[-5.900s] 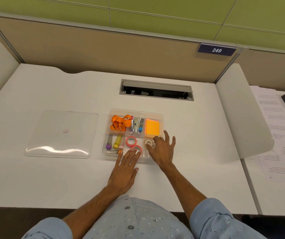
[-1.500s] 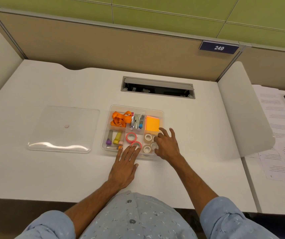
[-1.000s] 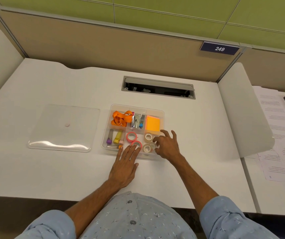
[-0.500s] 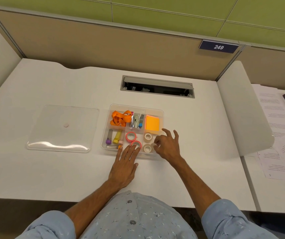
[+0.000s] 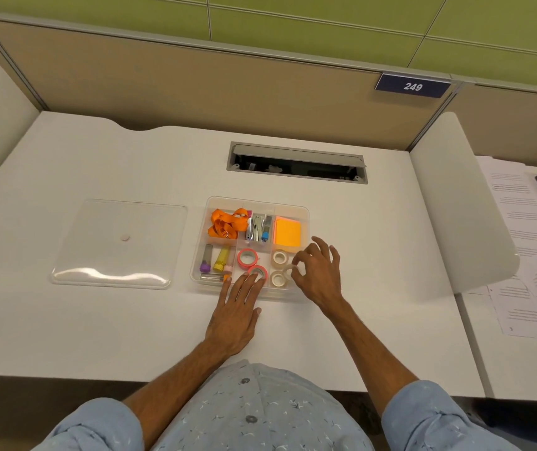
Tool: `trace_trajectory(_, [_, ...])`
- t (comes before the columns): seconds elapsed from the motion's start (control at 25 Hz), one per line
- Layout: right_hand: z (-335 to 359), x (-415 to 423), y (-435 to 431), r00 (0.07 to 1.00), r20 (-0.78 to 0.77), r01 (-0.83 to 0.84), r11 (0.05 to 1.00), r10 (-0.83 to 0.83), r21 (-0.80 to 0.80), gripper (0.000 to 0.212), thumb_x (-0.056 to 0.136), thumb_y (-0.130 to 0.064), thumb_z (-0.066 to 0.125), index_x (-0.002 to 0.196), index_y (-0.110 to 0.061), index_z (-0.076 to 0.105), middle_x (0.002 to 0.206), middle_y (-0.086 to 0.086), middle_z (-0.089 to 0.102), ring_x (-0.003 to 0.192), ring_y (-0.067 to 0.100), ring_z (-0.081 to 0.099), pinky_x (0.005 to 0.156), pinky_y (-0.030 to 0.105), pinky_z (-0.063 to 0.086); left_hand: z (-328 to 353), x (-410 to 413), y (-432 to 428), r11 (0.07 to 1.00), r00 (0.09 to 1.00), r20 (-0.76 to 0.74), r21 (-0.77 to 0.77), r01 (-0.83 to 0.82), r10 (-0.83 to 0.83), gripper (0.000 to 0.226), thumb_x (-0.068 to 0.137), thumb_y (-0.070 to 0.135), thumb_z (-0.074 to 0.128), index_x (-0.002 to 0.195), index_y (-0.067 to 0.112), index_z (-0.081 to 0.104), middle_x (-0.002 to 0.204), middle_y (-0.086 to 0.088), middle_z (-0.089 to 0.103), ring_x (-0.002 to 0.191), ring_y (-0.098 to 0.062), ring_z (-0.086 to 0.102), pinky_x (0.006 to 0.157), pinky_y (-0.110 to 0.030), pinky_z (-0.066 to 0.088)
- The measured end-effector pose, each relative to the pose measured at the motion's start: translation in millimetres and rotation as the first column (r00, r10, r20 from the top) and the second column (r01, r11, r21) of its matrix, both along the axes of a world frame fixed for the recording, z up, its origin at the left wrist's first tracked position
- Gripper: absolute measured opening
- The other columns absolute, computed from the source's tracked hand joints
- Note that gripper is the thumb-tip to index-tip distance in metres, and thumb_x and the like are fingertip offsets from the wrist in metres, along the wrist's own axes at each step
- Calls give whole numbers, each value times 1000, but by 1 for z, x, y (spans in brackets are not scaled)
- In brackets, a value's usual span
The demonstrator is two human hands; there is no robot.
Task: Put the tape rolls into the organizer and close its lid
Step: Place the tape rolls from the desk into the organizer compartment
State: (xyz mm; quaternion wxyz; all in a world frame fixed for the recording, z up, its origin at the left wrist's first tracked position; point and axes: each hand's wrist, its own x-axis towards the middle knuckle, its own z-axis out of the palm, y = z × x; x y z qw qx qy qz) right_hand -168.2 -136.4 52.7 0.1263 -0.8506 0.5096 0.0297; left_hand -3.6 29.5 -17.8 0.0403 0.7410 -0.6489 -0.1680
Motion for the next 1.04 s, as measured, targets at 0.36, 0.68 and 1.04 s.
trace_trajectory(0.36, [-6, 28, 12, 996, -91, -4, 999, 8, 39, 31, 106, -40, 56, 120, -25, 79, 135, -4, 75, 161, 17, 33, 136, 55, 10, -1, 1, 0, 1000, 1000, 21, 19, 9, -9, 67, 112, 49, 29, 169, 27, 1, 180, 1, 0, 167, -21, -3, 136, -55, -3])
trace_trajectory(0.68, [-10, 27, 15, 993, -118, -2, 996, 13, 87, 35, 108, -46, 54, 120, -26, 80, 137, -5, 74, 167, 17, 21, 136, 60, 1, -2, 2, 0, 1000, 1000, 25, 15, 12, -12, 68, 112, 50, 29, 169, 27, 0, 180, 1, -1, 167, -21, -4, 136, -55, -3])
trace_trajectory(1.04, [-11, 28, 15, 995, -102, 18, 992, -5, 125, 30, 107, -37, 57, 119, -24, 81, 139, -3, 73, 169, 17, 12, 136, 60, 1, -2, 3, 1, 1000, 1000, 15, -11, 18, -18, 67, 112, 46, 32, 169, 26, 3, 179, 0, 3, 167, -22, -1, 136, -54, -5])
